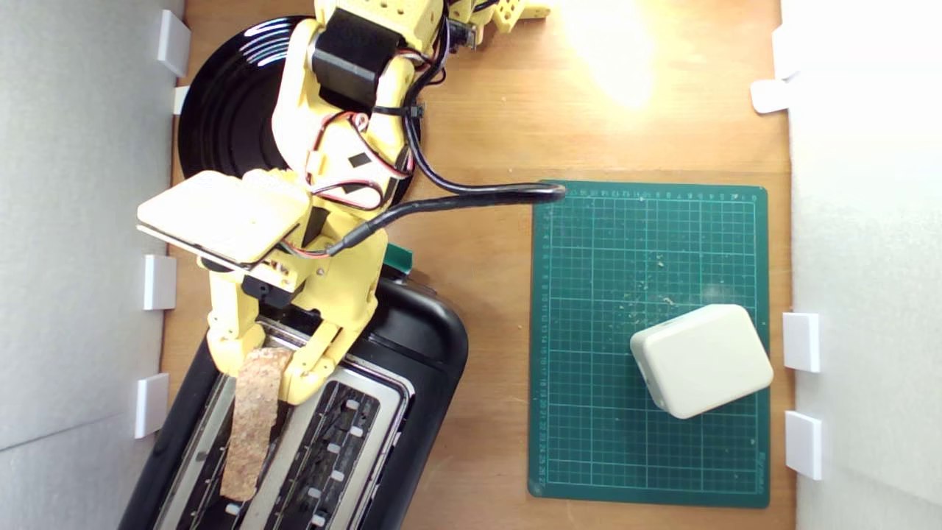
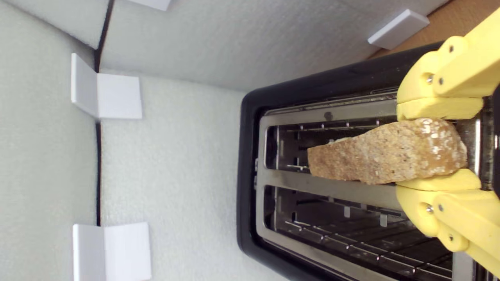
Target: Pick bread and place in toaster
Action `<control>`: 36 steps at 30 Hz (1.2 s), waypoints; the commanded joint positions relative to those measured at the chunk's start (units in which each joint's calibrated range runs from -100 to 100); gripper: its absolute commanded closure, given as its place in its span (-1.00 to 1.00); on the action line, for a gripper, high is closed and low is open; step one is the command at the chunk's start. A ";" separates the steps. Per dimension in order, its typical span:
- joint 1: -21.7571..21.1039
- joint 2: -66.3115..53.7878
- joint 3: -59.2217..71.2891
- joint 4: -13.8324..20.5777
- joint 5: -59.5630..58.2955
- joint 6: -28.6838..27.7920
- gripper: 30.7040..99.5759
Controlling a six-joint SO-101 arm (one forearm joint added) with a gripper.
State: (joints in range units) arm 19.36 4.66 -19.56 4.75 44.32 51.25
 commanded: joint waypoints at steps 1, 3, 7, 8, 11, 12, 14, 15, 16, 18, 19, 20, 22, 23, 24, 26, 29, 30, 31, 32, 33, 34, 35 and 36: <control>-0.42 1.00 -1.91 -0.40 0.22 -0.06 0.11; -0.42 2.16 -1.91 -0.40 0.22 -0.17 0.10; -0.50 3.99 -1.91 -1.76 0.22 -0.06 0.10; -0.34 4.49 -1.91 -3.30 0.22 0.14 0.10; -0.42 5.90 -1.82 -4.48 0.22 1.09 0.09; -0.42 6.15 -1.82 -4.48 0.22 1.24 0.09; -0.26 6.65 -1.82 -4.48 0.22 1.35 0.06; -0.26 6.90 -1.82 -4.48 0.22 1.35 0.01; -0.18 6.99 -1.82 -4.48 0.22 1.35 -0.05; 0.06 7.07 -1.82 -4.57 0.22 1.35 -0.19; 0.06 7.07 -1.82 -4.57 0.22 1.35 -0.27; 0.14 7.07 -1.82 -4.57 0.22 1.35 -0.34; 0.22 6.82 -1.82 -4.48 0.22 1.40 -0.44; 0.30 6.57 -1.82 -4.48 0.22 1.40 -0.48; 0.46 6.40 -1.82 -4.39 0.22 1.40 -0.51; 1.19 6.24 -1.82 -4.57 0.22 1.45 -0.52; 1.35 4.07 -1.91 -4.57 0.22 1.45 -0.51; 1.35 2.74 -1.91 -4.66 0.22 1.45 -0.51; 1.35 1.33 -2.01 -4.66 0.22 1.45 -0.51; 1.35 -0.34 -2.01 -4.66 0.22 1.45 -0.51; 1.35 -2.00 -2.19 -4.66 0.22 1.45 -0.51; 1.35 -3.83 -2.19 -4.66 0.22 1.50 -0.51; 1.43 -5.99 -2.19 -4.30 0.13 1.66 -0.51; 1.43 -8.07 -2.19 -4.21 0.13 2.24 -0.51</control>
State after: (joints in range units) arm 19.82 4.83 -20.48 0.84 44.83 52.55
